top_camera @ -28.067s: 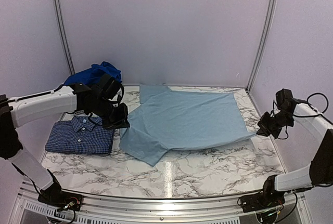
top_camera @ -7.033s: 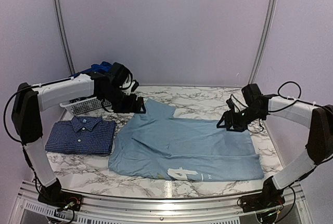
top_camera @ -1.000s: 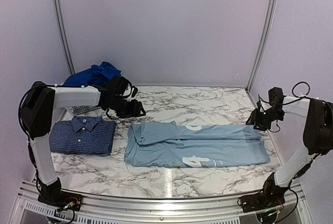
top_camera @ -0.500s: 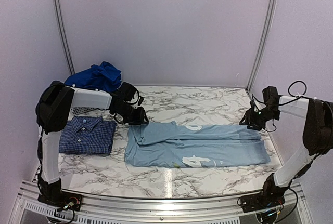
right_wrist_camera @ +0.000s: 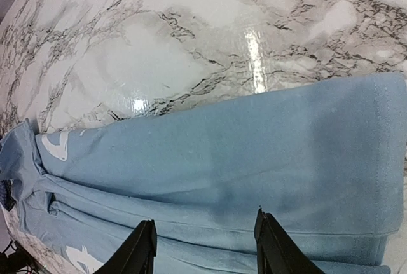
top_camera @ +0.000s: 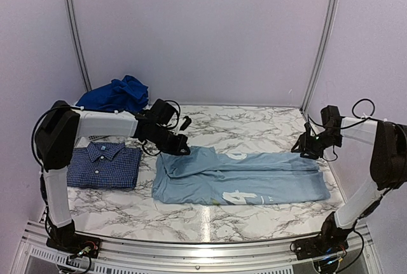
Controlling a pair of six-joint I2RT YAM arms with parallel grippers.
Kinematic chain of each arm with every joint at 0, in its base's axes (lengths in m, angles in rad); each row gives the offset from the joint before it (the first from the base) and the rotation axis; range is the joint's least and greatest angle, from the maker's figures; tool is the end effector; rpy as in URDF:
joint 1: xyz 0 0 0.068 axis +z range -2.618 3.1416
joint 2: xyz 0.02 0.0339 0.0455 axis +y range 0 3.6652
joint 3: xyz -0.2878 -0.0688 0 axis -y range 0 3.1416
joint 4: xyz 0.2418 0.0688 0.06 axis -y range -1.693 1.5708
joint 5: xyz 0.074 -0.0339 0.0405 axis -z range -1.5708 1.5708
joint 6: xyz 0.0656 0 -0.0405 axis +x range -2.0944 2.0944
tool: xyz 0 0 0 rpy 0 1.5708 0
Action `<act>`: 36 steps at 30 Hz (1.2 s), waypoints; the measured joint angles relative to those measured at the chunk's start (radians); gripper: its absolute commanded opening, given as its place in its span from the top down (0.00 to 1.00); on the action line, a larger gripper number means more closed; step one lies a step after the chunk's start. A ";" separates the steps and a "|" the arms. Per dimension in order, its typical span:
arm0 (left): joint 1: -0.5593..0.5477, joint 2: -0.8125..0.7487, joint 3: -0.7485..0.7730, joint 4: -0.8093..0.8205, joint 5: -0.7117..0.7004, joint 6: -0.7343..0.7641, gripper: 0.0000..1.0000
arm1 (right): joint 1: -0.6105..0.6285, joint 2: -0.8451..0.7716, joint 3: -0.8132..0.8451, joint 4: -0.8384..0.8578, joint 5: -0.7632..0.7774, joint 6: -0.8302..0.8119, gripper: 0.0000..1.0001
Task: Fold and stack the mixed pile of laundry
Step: Fold the 1/3-folded T-shirt at the center of the board.
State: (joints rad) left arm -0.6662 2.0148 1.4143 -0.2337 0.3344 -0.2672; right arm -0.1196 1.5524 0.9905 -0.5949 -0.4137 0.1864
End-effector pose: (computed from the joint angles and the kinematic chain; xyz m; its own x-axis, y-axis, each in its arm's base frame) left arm 0.3549 -0.3064 0.1855 -0.7616 0.2814 -0.5837 0.5765 0.7057 -0.4119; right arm 0.3062 -0.0102 0.2005 -0.9027 0.2794 -0.3271 0.1180 0.8921 0.4362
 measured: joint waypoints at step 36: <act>-0.364 -0.377 -0.500 0.055 -0.080 0.476 0.60 | 0.759 0.177 0.054 0.225 -0.319 0.050 0.67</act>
State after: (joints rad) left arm -1.0302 1.6382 0.9138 -0.1787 0.2539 0.2085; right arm 0.6392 1.7294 1.0443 -0.3698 -0.7326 0.2359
